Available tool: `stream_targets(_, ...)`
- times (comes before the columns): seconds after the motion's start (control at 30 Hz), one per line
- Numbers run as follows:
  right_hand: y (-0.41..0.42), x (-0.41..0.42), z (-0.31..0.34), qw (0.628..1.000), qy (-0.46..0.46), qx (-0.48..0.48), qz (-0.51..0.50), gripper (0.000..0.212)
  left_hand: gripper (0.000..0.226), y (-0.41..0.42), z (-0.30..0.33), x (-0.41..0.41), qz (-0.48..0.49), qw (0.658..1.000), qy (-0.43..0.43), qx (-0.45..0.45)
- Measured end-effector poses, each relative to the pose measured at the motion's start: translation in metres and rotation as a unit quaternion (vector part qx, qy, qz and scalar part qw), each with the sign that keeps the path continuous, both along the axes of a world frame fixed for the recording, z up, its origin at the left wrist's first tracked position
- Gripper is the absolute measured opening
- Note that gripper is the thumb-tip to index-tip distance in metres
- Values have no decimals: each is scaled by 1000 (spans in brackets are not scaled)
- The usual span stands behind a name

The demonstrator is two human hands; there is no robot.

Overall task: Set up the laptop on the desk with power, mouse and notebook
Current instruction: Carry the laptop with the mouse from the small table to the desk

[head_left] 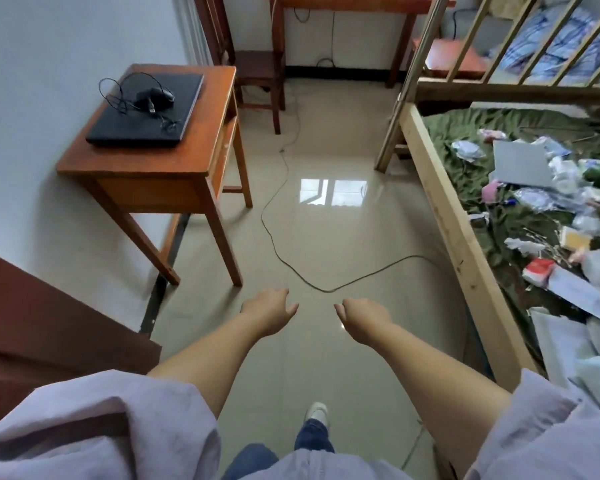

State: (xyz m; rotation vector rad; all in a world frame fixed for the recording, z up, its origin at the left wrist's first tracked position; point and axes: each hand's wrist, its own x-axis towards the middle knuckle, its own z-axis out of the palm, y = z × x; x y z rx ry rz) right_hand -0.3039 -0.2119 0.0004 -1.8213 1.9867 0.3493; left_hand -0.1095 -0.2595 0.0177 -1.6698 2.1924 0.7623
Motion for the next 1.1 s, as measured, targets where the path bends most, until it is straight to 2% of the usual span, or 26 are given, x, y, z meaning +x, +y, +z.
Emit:
stream_targets(0.1, -61, -20, 11, 1000, -9, -16, -18, 44, 51, -54, 9, -16, 14, 1000, 8, -14)
stream_targets(0.3, -189, -47, 20, 999, -7, -34, 5, 47, 53, -169, 12, -39, 35, 999, 18, -26)
stream_targets(0.43, -294, -61, 25, 999, -9, -47, 10, 46, 53, -264, 11, -50, 49, 997, 52, -39)
stream_targets(0.63, -450, -58, 48, 997, -6, -64, 30, 38, 50, -415, 36, -44, 78, 994, 46, -61)
stream_targets(0.73, -516, -49, 62, 995, 2, -71, 76, 30, 47, -475, 50, -35, 106, 990, 58, -66)
stream_targets(0.9, -634, -26, 72, 980, 23, -81, 181, 29, 43, -557, 57, -5, 181, 977, 57, -101)
stream_targets(1.03, -734, 15, 78, 952, 33, -94, 289, 34, 46, -612, 56, 34, 280, 950, 43, -134)
stream_targets(1.1, -779, 39, 83, 939, 19, -102, 328, 29, 49, -632, 56, 55, 342, 929, 37, -138)
